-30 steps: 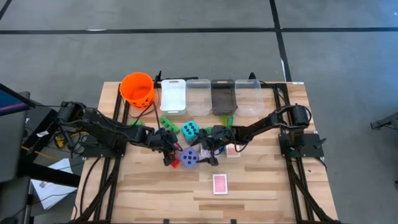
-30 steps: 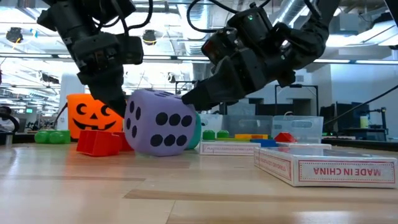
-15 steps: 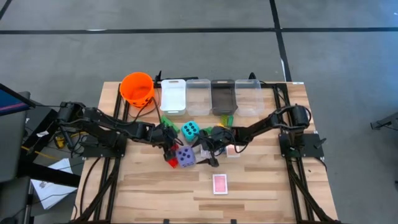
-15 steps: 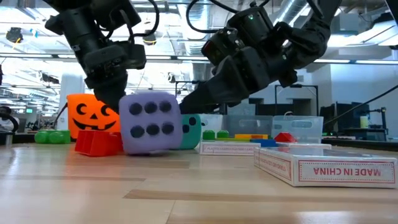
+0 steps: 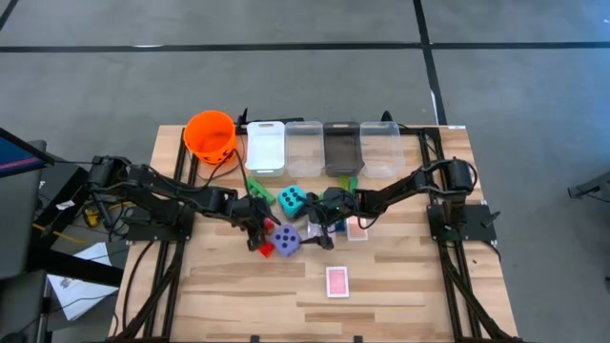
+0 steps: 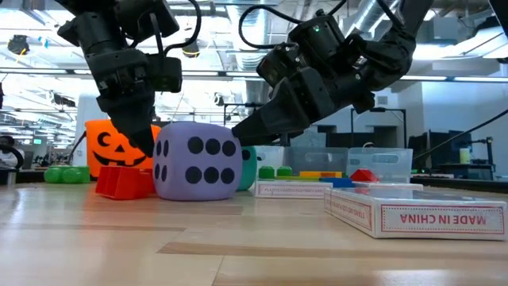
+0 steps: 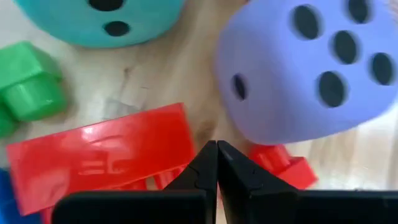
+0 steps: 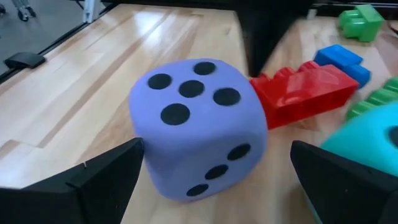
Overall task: Pick & Place Toys
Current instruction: Put the purple dice into the left transparent bin
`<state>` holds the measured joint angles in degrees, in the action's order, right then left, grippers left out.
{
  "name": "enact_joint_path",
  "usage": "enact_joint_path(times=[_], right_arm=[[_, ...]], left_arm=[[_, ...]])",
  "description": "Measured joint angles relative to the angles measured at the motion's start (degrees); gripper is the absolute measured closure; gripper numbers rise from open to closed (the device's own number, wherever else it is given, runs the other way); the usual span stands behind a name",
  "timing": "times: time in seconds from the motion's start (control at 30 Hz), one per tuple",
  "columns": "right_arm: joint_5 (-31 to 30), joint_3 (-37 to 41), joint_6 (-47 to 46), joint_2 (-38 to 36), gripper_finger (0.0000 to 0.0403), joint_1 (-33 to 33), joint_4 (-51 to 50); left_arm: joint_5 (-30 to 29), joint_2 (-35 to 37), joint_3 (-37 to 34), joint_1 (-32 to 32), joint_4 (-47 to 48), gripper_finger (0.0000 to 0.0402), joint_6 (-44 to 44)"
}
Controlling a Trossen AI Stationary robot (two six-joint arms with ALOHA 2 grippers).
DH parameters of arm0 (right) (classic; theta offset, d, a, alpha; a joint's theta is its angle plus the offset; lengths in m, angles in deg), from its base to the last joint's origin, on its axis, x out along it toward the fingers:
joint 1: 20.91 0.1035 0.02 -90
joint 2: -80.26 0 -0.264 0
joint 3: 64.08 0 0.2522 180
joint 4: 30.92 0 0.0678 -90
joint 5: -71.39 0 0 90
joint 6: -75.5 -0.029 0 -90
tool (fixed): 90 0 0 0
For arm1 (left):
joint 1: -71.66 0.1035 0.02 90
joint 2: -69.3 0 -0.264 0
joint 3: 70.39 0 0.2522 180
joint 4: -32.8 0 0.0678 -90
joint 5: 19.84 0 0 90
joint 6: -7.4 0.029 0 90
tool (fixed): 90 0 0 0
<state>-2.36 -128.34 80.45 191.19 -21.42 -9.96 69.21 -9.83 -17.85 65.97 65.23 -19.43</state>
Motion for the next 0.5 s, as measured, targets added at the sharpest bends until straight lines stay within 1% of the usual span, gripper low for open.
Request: enact_joint_path(times=[0.2,0.43,0.5], right_arm=[[0.27,0.02,0.02,0.0,0.0003,-0.85,-0.04],[0.39,0.07,0.18,0.0,0.0003,-0.82,-0.22],[0.16,0.07,0.19,0.0,0.0003,-0.89,-0.25]], left_arm=[[7.49,0.0,0.0,-0.09,-3.38,0.0401,-0.04],[11.92,0.0,0.0,-0.88,-5.09,0.0402,-0.48],[11.99,0.0,0.0,-1.23,-4.65,0.0402,-1.04]])
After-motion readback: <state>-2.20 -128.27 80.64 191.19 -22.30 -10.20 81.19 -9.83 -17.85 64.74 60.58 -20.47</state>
